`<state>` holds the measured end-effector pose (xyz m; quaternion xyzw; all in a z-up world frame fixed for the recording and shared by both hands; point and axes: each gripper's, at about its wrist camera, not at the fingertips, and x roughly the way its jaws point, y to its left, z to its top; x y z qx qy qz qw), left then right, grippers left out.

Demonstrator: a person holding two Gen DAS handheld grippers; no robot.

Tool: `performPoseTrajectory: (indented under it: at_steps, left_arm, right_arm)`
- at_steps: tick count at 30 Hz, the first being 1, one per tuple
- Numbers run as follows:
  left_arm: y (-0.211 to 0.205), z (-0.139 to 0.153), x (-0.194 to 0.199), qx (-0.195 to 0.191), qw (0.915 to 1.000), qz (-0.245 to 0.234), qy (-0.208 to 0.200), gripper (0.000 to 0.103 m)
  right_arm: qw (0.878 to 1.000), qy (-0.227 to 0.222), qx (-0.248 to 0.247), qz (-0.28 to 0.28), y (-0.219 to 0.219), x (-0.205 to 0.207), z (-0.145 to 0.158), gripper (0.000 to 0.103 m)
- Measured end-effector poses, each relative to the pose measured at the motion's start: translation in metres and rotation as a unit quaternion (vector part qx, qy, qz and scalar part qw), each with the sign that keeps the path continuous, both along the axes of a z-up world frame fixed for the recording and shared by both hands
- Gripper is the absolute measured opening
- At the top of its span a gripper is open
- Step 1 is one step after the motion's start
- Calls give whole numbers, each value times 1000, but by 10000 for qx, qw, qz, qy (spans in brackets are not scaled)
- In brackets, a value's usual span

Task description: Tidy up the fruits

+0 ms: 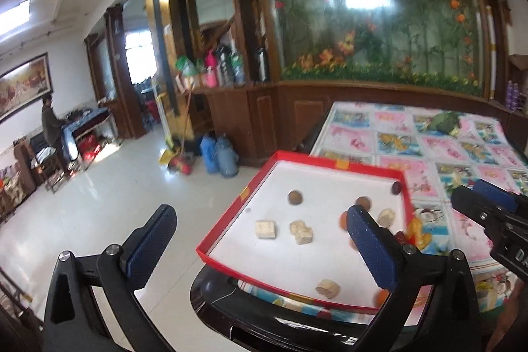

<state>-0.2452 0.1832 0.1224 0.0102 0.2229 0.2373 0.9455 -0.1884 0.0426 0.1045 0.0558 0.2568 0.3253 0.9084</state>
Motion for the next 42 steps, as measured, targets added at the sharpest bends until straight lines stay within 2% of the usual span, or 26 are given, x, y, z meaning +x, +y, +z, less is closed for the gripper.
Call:
performPoseTrajectory:
  at_steps: [2,5,10,14,20,25,32,37,42]
  left_arm:
    - [-5,4,-7,13,9998,-145,-167,103]
    - [-7,10,-9,-96,9996,-217,-175,103]
    - [0,10,-2,-164,9998,-132,-28,103]
    - [4,7,-3,-238,9996,-107,77,103]
    - [14,5,4,-219,9995,54,225,103]
    - [29,1,10,-349,9986,203,353,103]
    - [47,-4,15,-515,9970,358,449,103]
    - [58,-6,18,-702,9953,413,529,103]
    - [65,-7,19,-718,9949,470,531,103]
  right_arm:
    - [9997,-178,72,-141,-8,-6,6,67]
    - [9988,-366,144,-295,-17,-14,13,77]
    - [9981,-413,228,-405,-23,-13,18,83]
    - [9976,-399,284,-485,-22,-11,15,92]
    - [9984,-300,77,-473,-5,-9,6,102]
    - [9985,-232,-318,-389,14,-5,-2,103]
    - [9984,-193,-501,-162,31,1,0,103]
    - [9963,-452,-722,-111,46,-3,5,103]
    - [9944,-618,-856,-84,56,-4,7,103]
